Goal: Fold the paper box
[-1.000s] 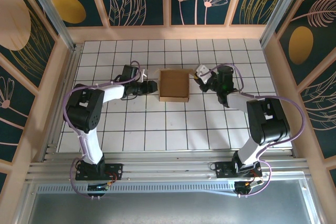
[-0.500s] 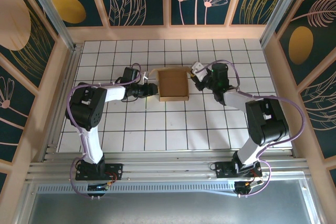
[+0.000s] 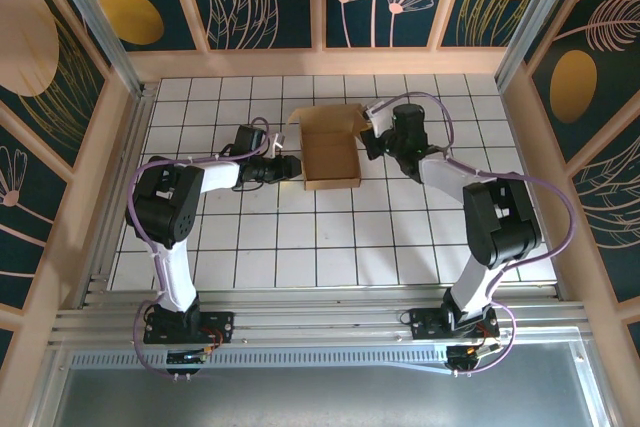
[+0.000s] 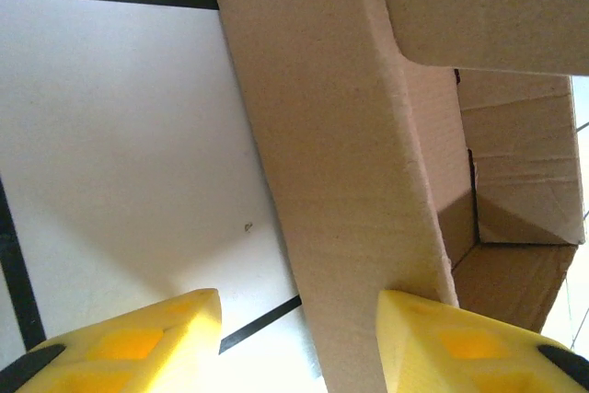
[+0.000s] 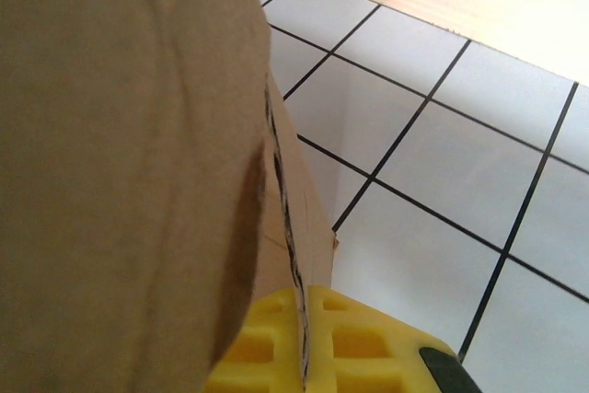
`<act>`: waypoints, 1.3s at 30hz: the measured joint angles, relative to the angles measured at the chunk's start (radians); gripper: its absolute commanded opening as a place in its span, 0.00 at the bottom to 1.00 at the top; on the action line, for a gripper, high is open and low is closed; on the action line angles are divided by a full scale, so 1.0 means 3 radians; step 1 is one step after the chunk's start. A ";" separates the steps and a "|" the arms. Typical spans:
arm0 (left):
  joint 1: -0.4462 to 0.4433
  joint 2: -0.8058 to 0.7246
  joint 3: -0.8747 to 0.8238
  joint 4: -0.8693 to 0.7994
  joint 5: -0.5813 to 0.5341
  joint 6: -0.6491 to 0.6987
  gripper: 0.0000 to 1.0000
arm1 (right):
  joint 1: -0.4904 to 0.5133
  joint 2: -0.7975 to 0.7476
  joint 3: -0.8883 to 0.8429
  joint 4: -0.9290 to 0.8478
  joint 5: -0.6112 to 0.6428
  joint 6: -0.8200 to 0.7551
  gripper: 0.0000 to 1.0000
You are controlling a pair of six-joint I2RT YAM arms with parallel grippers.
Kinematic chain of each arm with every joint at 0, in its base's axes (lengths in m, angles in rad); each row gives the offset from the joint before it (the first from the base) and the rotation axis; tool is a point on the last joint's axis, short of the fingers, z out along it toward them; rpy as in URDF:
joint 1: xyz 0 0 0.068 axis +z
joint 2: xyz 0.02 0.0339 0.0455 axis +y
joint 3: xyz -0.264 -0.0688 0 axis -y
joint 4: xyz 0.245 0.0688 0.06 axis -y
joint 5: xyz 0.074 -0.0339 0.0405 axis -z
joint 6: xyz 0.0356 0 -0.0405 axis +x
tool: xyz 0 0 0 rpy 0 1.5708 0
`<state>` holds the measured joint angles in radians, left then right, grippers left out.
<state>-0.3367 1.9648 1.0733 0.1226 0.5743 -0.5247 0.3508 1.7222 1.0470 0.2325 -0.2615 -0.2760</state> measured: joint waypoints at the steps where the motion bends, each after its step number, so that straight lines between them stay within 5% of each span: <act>1: 0.0000 0.0000 0.0001 -0.0001 -0.0003 0.0000 0.48 | 0.0020 0.0001 0.0017 -0.0029 0.0024 0.0046 0.02; 17: 0.0000 0.0037 0.0020 -0.0010 -0.0020 -0.0001 0.48 | 0.0264 0.0256 0.0479 -0.0518 0.0434 0.0779 0.04; 39: 0.0000 0.0037 0.0083 -0.0102 -0.0046 0.0001 0.47 | 0.0446 0.0259 0.0175 -0.0004 0.0796 0.0989 0.05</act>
<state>-0.3367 1.9759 1.0981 0.0921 0.5606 -0.5243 0.4847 1.8000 1.0996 0.2314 -0.0227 0.0208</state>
